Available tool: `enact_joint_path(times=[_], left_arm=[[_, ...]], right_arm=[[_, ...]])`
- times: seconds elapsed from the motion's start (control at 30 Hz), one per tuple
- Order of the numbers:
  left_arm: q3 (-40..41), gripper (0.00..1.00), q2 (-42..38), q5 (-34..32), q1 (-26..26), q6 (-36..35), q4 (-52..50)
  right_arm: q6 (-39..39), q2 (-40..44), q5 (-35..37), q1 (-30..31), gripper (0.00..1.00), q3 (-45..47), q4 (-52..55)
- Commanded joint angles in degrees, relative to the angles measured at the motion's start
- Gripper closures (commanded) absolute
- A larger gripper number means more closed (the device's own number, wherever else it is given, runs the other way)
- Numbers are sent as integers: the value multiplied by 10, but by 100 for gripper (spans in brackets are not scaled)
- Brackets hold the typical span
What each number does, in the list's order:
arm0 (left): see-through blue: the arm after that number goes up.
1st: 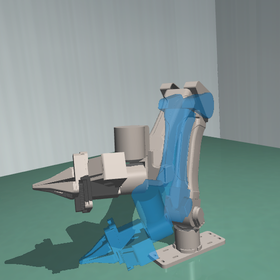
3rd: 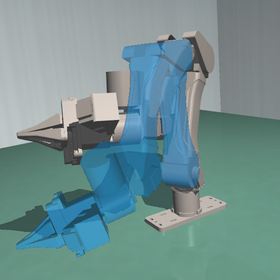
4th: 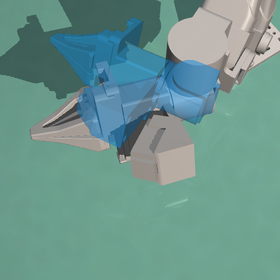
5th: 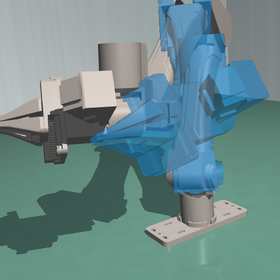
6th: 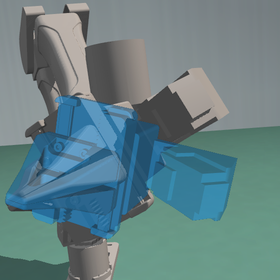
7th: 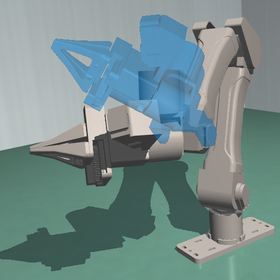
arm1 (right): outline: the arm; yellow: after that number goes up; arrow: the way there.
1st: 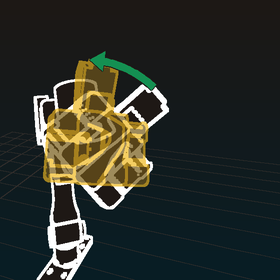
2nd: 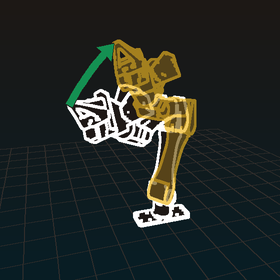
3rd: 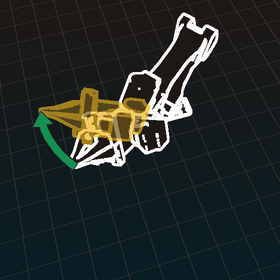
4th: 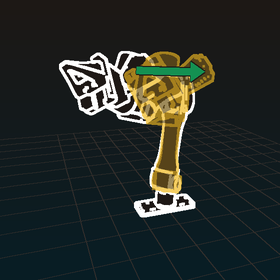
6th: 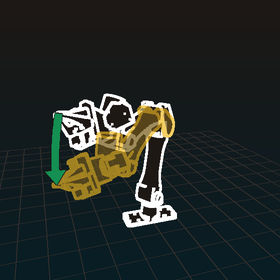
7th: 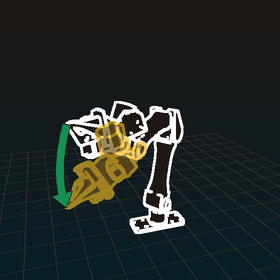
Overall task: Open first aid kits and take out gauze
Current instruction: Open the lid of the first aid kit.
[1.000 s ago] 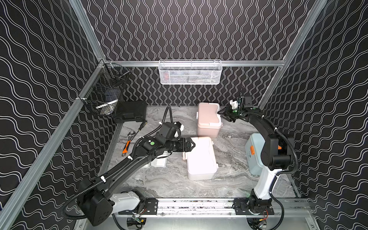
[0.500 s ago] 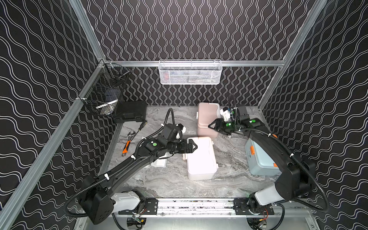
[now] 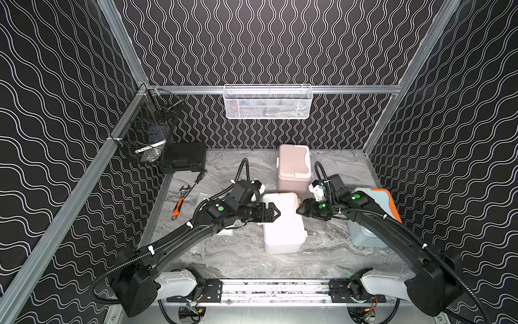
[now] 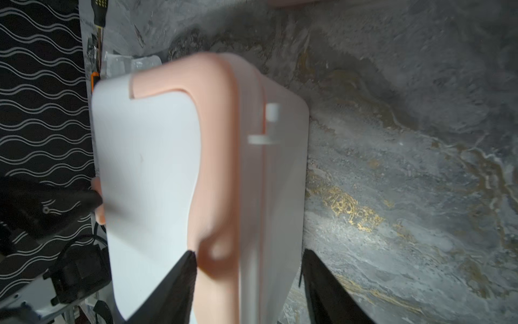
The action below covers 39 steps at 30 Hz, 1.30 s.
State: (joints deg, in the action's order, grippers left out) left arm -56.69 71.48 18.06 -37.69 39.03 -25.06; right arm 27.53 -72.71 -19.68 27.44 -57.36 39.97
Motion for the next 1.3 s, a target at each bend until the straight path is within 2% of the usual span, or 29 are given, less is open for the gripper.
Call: enact_joint_path(times=[0.0, 0.17, 0.57, 1.07, 1.27], left_arm=[[10, 4, -10, -27, 1, -3, -10], [26, 3, -16, -34, 2, 5, -2], [47, 3, 16, 41, 10, 41, 90], [43, 3, 14, 76, 11, 58, 116], [58, 3, 13, 107, 14, 86, 157]], right_arm=[[6, 6, 3, 4, 38, 8, 10], [5, 7, 3, 10, 38, 3, 14], [8, 16, -6, 17, 38, 3, 15], [14, 11, -21, 21, 38, 8, 1], [25, 7, -46, 23, 37, 15, -18]])
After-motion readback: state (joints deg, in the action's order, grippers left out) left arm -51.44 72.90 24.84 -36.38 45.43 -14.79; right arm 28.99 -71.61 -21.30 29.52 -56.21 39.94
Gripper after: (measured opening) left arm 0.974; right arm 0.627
